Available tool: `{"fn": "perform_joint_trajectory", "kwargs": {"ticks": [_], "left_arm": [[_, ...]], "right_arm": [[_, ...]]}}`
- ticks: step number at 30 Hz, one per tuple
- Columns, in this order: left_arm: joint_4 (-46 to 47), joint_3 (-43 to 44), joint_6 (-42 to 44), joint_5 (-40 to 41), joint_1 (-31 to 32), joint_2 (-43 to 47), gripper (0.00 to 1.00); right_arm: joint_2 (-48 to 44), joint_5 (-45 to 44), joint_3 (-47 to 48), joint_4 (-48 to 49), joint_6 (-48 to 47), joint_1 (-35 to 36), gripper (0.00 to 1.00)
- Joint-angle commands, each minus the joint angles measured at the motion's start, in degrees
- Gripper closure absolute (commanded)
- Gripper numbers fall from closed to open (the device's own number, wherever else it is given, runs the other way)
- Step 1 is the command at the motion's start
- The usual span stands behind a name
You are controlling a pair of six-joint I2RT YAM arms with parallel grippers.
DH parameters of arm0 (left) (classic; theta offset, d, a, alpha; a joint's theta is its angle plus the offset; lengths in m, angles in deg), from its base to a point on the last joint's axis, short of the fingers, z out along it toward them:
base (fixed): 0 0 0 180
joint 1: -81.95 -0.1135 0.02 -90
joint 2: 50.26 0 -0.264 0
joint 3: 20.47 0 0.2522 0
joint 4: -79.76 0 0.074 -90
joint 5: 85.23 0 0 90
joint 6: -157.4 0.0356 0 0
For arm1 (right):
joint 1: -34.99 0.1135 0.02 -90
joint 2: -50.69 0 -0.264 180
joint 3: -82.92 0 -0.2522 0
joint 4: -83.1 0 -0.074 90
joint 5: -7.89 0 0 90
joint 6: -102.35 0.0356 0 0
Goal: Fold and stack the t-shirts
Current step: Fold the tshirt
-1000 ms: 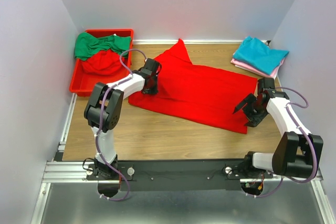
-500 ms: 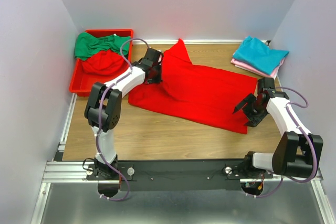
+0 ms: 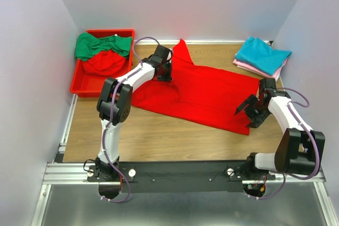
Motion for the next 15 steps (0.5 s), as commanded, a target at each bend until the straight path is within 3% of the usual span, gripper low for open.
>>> {"fn": "perform_joint_trajectory", "kwargs": {"ticks": [1, 10, 15], "left_arm": [[-1.2, 4.0, 0.4, -2.6, 0.5, -1.9, 1.0], [-3.6, 10.8, 0.9, -3.0, 1.1, -6.6, 0.99], [-3.4, 12.4, 1.2, -4.4, 1.4, -7.6, 0.73]], "right_arm": [[1.1, 0.3, 2.1, 0.6, -1.0, 0.0, 0.2], [2.4, 0.0, 3.0, 0.8, -1.3, 0.0, 0.2], [2.9, -0.4, 3.8, 0.8, -1.5, -0.1, 0.2]]}}
